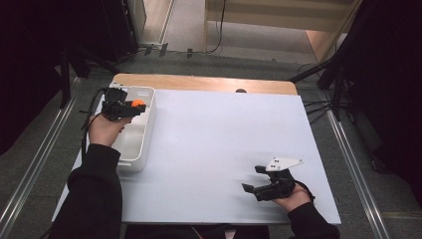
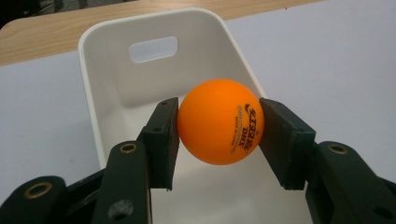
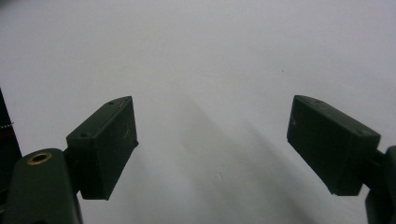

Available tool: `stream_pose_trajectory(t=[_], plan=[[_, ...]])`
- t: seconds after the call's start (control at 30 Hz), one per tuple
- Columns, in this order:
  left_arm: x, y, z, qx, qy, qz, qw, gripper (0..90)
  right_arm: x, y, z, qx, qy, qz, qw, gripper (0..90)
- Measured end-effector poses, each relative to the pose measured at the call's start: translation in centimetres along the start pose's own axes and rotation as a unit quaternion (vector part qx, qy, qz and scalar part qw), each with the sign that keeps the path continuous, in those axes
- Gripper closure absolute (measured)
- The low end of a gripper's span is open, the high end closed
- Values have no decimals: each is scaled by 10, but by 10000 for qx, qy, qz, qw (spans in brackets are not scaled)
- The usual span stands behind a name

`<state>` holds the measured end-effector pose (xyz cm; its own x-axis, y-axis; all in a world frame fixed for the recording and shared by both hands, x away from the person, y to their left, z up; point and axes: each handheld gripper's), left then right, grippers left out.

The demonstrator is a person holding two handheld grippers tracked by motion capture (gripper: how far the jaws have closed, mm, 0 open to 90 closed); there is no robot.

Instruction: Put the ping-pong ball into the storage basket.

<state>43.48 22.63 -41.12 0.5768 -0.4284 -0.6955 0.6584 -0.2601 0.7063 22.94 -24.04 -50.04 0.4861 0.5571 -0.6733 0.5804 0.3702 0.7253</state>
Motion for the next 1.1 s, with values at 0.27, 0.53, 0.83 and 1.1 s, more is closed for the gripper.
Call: stream_pose_trajectory(t=[0.27,0.53,0.83,1.1], plan=[[7,-2,1,-110,-35,-138,9998,504,0,0,0,3,1,3,10000,146],[9,-2,2,-134,-21,-213,9997,504,0,0,0,2,-3,4,10000,146],[9,-2,1,-174,11,-224,9996,463,0,0,0,0,-3,2,10000,146],[4,2,1,-357,-223,-86,9991,386,0,0,0,-1,-5,-7,10000,146]])
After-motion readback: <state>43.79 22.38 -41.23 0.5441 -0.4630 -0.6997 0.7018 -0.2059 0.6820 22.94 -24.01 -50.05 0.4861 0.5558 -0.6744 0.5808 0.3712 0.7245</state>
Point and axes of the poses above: each handheld gripper's, and its own axes: x roughly forward along the jaws, y roughly out of its top, z roughly to its right, and after that the axes turned 5 degrees about -y, right-handed
